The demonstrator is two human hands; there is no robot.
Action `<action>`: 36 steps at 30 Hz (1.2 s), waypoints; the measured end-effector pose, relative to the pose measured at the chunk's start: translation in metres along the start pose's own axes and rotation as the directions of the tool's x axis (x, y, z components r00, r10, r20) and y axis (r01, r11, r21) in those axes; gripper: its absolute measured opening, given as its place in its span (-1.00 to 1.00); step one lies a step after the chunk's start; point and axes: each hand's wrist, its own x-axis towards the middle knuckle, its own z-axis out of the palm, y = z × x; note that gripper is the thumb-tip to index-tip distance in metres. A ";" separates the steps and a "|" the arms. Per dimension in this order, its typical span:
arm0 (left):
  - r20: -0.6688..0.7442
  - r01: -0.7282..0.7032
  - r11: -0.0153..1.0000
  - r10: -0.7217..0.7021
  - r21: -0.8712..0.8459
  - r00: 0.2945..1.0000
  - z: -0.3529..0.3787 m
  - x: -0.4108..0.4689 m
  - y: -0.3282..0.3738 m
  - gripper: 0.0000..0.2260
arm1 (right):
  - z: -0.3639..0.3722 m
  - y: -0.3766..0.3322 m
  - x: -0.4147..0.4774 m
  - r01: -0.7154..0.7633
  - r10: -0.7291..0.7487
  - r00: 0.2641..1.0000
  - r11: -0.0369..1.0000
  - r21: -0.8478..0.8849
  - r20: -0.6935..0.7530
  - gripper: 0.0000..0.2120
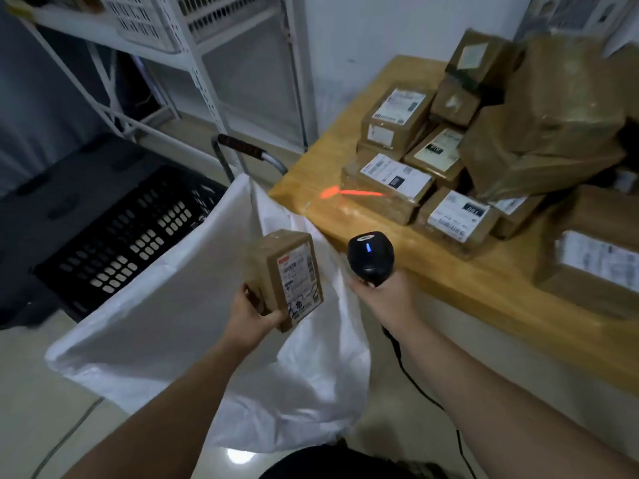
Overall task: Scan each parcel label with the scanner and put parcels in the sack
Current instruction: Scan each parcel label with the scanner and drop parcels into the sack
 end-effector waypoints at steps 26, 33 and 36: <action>0.113 -0.224 0.666 0.206 0.711 0.972 0.037 0.063 -0.012 -0.61 | 0.016 0.077 0.007 -0.218 0.205 0.975 0.949 -0.228 -0.079 -0.79; 0.131 -0.324 0.668 0.324 0.670 0.937 0.083 0.040 0.055 -0.64 | -0.065 0.042 -0.008 -0.100 0.091 0.993 0.986 -0.131 -0.077 -0.83; 0.156 -0.370 0.665 0.360 0.648 0.920 0.115 0.025 0.082 -0.68 | -0.118 0.041 -0.017 -0.129 0.118 0.990 0.981 -0.147 -0.081 -0.88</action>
